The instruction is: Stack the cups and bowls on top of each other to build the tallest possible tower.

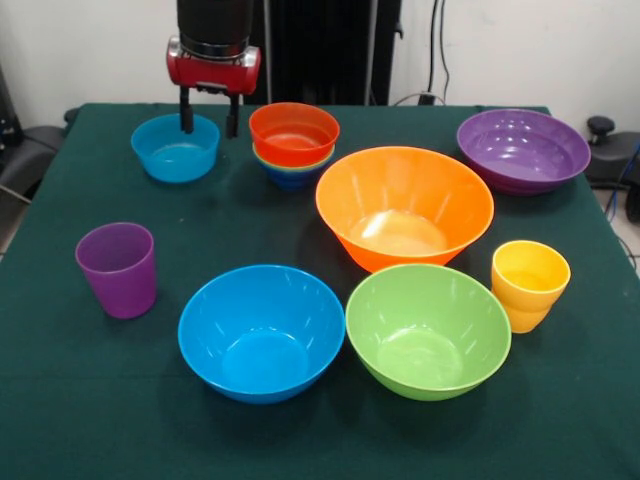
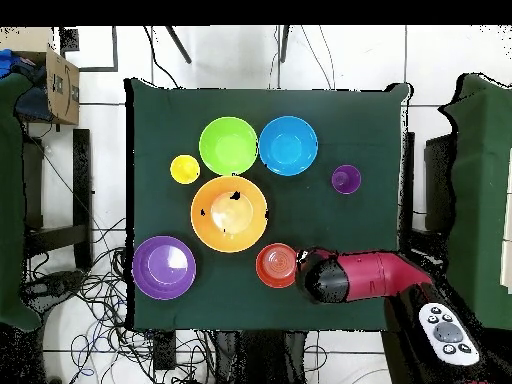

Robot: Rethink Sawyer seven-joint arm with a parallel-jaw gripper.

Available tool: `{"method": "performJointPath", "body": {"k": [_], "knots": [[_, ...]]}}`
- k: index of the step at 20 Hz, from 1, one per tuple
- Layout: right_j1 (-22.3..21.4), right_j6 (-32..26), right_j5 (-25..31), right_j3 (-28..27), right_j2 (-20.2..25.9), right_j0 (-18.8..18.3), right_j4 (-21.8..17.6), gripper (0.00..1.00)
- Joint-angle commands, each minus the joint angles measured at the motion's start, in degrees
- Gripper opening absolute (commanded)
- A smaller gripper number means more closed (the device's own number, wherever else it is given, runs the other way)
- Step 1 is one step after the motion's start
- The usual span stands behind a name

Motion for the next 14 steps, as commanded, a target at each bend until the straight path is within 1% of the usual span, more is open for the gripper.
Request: {"method": "performJointPath", "body": {"k": [1,7,12,14], "knots": [[3.6,-5.1,-4.2,-3.3,3.0,-1.1,-6.3,1.0],[6.0,-2.0,-7.0,-4.3,1.0,-0.3,-9.4,1.0],[6.4,-0.9,-7.9,-4.2,0.3,0.3,-10.1,1.0],[7.2,0.0,-8.8,-4.5,0.0,0.9,-10.2,1.0]]}}
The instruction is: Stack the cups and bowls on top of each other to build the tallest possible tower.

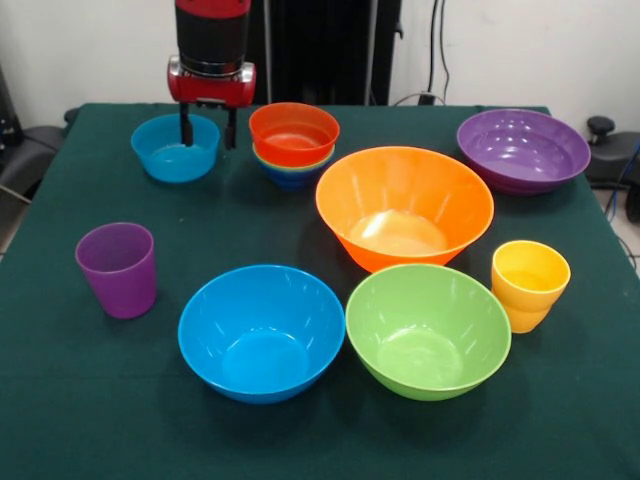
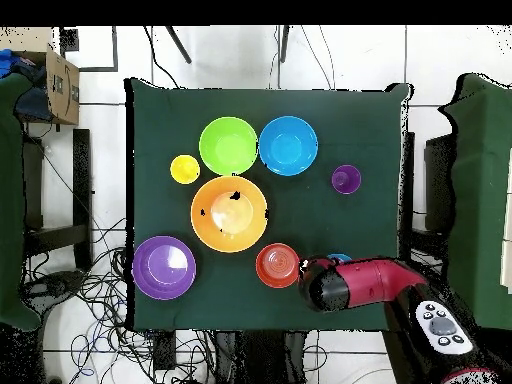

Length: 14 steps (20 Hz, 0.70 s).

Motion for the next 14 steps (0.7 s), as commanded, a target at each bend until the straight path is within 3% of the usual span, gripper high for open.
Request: {"method": "performJointPath", "body": {"k": [1,14], "knots": [[3.4,0.6,-4.9,-4.5,0.7,2.3,-4.9,1.0],[6.0,1.1,-5.3,-6.6,-3.2,4.6,-4.7,1.0]]}}
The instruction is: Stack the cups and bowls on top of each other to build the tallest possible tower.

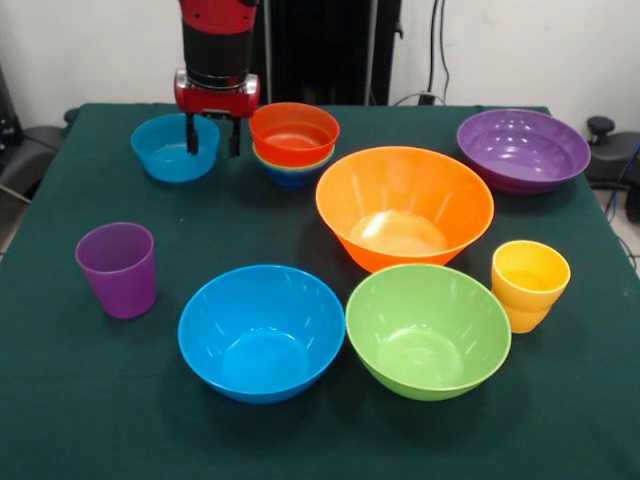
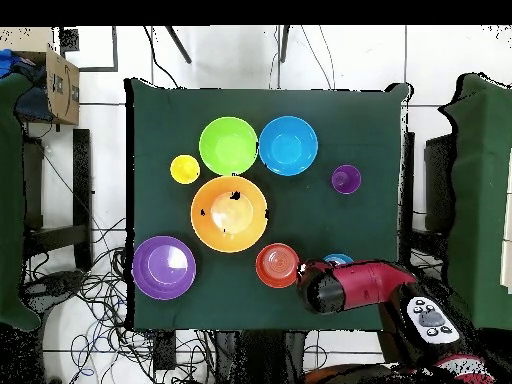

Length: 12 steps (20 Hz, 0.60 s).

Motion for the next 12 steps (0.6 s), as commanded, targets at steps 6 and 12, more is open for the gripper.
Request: {"method": "performJointPath", "body": {"k": [6,12], "knots": [[1.9,0.2,-1.7,-5.4,-0.3,2.7,-3.6,1.0],[1.4,-0.7,-1.4,-5.2,-0.3,2.3,-3.4,1.0]]}}
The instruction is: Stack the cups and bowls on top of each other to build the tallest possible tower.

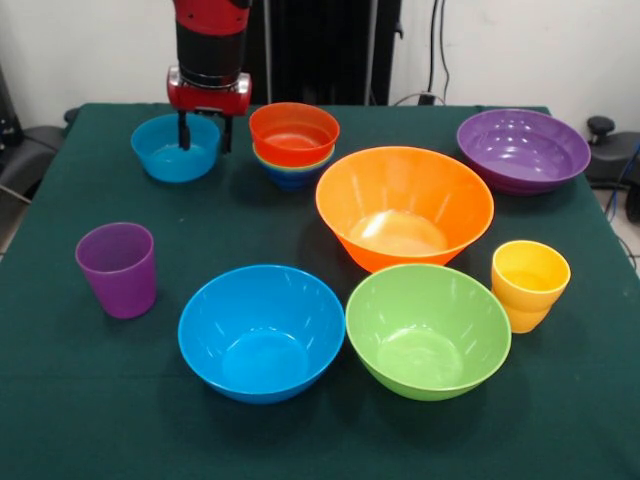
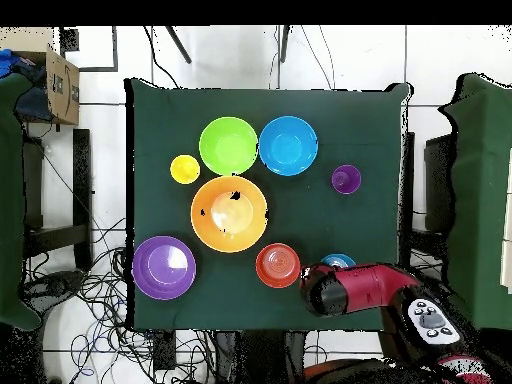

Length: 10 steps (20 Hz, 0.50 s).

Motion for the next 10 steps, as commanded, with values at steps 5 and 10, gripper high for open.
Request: {"method": "performJointPath", "body": {"k": [5,10], "knots": [[2.5,1.3,-3.5,-5.5,-0.3,3.5,-4.6,1.0],[5.9,3.9,-7.2,-7.4,-3.4,6.0,-5.9,1.0]]}}
